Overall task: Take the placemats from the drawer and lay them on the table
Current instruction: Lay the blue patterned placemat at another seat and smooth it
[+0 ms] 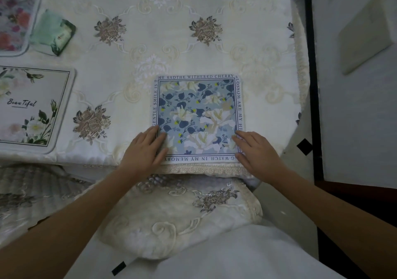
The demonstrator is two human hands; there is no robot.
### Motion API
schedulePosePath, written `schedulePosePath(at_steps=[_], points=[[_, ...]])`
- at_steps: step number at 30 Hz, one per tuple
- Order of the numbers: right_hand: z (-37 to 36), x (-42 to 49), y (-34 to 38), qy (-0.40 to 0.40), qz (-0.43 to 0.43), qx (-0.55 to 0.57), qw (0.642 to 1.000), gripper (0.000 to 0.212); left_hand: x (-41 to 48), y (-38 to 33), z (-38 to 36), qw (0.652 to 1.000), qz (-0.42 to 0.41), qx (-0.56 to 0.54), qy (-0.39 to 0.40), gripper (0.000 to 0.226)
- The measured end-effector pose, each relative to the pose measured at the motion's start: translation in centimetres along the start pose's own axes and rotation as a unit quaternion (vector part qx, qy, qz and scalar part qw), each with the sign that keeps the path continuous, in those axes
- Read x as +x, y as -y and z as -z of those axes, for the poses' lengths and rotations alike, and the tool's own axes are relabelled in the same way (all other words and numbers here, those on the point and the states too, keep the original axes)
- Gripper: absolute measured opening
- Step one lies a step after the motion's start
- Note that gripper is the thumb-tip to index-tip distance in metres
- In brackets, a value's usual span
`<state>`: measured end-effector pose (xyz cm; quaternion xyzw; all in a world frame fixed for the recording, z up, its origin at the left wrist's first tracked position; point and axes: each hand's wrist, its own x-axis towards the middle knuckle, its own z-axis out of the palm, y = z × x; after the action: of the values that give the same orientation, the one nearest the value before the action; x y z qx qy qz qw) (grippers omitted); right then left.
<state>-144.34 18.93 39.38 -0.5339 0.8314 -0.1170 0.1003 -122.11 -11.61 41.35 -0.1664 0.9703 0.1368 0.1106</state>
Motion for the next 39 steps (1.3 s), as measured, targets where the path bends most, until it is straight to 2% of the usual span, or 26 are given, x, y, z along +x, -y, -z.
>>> schedulePosePath(at_steps=[17,20,22,26,31,39], points=[[1.9,16.4,-3.9,-0.011,-0.111,0.036,0.993,0.055,15.3,1.4,4.1,0.994,0.086,-0.060,-0.038,0.068],[1.7,18.2,-3.1,-0.010,-0.095,0.037,0.995,0.054,15.9,0.5,3.7,0.994,0.090,-0.042,-0.040,0.070],[1.3,19.2,-2.0,0.002,-0.068,0.033,0.997,0.056,16.4,-0.4,3.4,0.996,0.080,-0.030,-0.029,0.071],[0.7,21.1,0.2,0.027,-0.037,0.034,0.998,0.054,17.7,-2.6,3.6,1.000,0.006,-0.030,-0.005,0.069],[1.3,20.7,-0.1,0.035,-0.034,0.025,0.998,0.051,17.1,-2.1,3.9,0.999,-0.011,-0.038,-0.012,0.063],[3.2,15.2,-4.9,0.028,-0.096,0.004,0.995,0.053,13.0,2.3,4.5,0.996,0.086,-0.036,-0.017,0.069]])
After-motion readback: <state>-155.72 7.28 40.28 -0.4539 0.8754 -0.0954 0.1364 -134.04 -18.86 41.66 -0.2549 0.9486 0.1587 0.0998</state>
